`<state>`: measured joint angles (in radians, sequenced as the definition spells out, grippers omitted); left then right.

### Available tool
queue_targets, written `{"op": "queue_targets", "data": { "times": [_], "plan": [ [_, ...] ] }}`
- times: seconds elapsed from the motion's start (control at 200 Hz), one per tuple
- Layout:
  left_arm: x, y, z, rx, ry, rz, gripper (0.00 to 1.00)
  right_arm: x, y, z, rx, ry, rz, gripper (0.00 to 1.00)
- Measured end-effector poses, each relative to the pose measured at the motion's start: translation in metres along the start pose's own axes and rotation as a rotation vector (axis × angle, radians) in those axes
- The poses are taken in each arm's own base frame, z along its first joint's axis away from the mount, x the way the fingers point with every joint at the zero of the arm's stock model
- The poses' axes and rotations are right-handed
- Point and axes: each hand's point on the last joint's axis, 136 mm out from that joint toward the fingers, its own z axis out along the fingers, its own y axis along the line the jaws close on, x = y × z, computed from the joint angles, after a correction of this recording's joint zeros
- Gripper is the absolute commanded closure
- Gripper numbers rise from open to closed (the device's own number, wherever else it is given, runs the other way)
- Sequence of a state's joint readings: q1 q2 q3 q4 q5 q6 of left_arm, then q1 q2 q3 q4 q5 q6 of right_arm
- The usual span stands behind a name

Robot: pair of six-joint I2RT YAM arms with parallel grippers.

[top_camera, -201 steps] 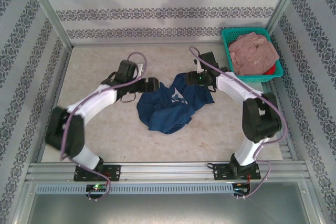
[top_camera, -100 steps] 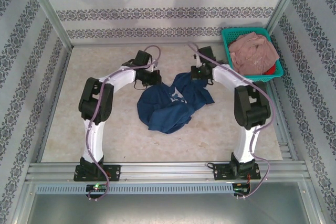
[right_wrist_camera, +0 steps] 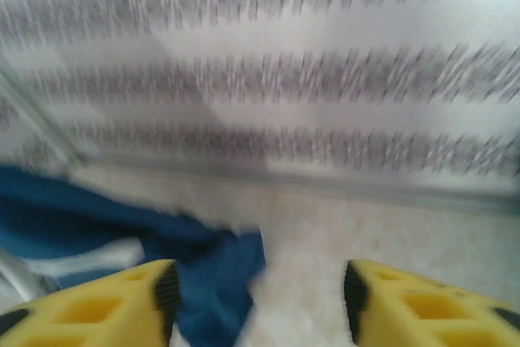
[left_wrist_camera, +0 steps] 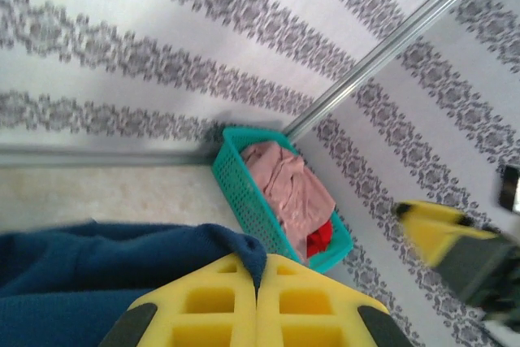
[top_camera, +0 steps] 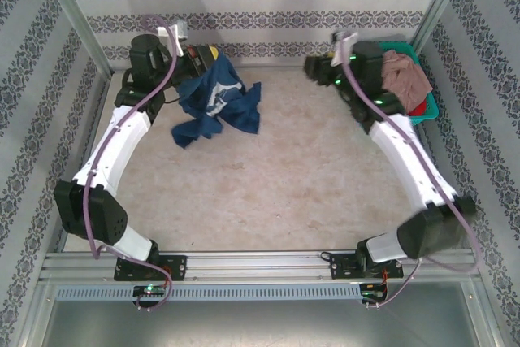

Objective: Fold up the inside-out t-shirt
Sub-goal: Turn over the T-shirt at the center of the table.

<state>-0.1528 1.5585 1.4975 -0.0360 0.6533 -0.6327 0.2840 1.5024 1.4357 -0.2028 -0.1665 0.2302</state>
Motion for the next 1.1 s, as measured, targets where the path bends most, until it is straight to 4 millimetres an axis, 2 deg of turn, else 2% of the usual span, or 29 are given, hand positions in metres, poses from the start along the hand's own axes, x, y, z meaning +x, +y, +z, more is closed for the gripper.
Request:
{"op": "queue_targets", "data": {
  "times": [0.09, 0.195, 0.255, 0.325, 0.41, 0.61, 0.72, 0.799, 0.944, 1.099],
  "plan": [
    [0.029, 0.033, 0.015, -0.047, 0.071, -0.065, 1.0, 0.084, 0.002, 0.071, -0.02, 0.214, 0.046, 0.3],
    [0.06, 0.063, 0.024, -0.101, 0.146, -0.13, 1.0, 0.175, 0.01, 0.126, -0.04, 0.423, 0.109, 0.28],
    [0.069, 0.069, 0.023, -0.121, 0.172, -0.151, 1.0, 0.209, 0.018, 0.15, -0.059, 0.491, 0.151, 0.25],
    [0.071, 0.068, 0.022, -0.12, 0.178, -0.151, 1.0, 0.232, 0.03, 0.172, -0.092, 0.532, 0.186, 0.23],
    [0.073, 0.065, 0.017, -0.12, 0.178, -0.146, 1.0, 0.233, 0.043, 0.194, -0.122, 0.528, 0.201, 0.22],
    [0.104, 0.057, -0.02, -0.137, 0.201, -0.166, 1.0, 0.185, 0.06, 0.234, -0.166, 0.4, 0.205, 0.22],
    [0.123, 0.055, -0.04, -0.144, 0.214, -0.18, 1.0, 0.175, 0.063, 0.253, -0.166, 0.364, 0.209, 0.24],
    [0.135, 0.054, -0.051, -0.149, 0.226, -0.192, 1.0, 0.18, 0.064, 0.268, -0.16, 0.365, 0.206, 0.24],
    [0.153, 0.054, -0.065, -0.16, 0.249, -0.209, 1.0, 0.209, 0.073, 0.293, -0.139, 0.414, 0.2, 0.26],
    [0.174, 0.053, -0.083, -0.165, 0.268, -0.23, 1.0, 0.227, 0.075, 0.305, -0.079, 0.458, 0.214, 0.3]
  ]
}}
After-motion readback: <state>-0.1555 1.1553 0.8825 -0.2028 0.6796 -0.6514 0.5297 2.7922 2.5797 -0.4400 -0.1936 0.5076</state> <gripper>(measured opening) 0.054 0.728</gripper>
